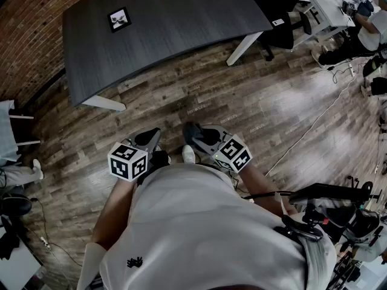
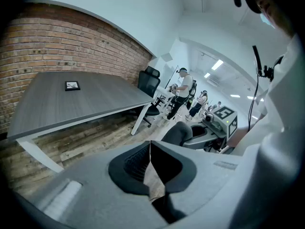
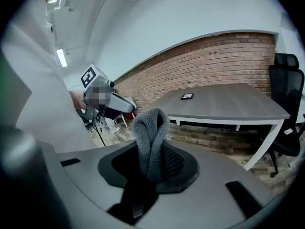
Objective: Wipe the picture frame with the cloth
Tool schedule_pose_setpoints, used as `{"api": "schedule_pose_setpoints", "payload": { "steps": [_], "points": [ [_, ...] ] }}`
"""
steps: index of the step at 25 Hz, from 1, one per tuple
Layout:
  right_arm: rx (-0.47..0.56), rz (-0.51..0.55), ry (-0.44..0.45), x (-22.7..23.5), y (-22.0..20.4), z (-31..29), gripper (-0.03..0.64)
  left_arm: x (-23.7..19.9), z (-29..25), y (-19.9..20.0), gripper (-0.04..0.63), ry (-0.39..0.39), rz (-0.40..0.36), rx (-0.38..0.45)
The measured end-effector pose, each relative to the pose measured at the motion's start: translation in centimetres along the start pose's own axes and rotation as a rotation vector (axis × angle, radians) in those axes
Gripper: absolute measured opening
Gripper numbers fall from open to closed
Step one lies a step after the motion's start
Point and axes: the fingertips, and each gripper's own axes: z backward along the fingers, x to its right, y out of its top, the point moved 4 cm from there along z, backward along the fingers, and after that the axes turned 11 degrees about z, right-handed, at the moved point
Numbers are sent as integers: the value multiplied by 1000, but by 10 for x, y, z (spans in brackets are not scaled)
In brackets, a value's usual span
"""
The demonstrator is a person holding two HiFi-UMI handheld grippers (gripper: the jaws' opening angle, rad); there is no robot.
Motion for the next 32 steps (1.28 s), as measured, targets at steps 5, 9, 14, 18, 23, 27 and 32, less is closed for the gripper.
{"api": "schedule_pose_setpoints", "payload": {
  "steps": [5,9,14,18,23,27,32],
  "points": [
    [-14,2,22,20,-2,-10,107,-9,0,16,14,43,3,44],
    [-18,22,24,46,17,-36,106,-45,-4,31,14,51,37,51],
    [-42,-5,-13,88,64,-89,107,-114,-5,82,14,43,63,82],
    [-59,47,-15,113,124,-146,109,-176,11,135,14,9,74,105],
    [-45,57,-66,158,183,-203,109,-260,15,185,14,34,107,152],
    [-65,79,-60,181,201,-230,109,-314,5,216,15,74,173,198],
    [-75,89,-22,226,213,-250,109,-355,-22,260,66,130,225,246]
  ]
}}
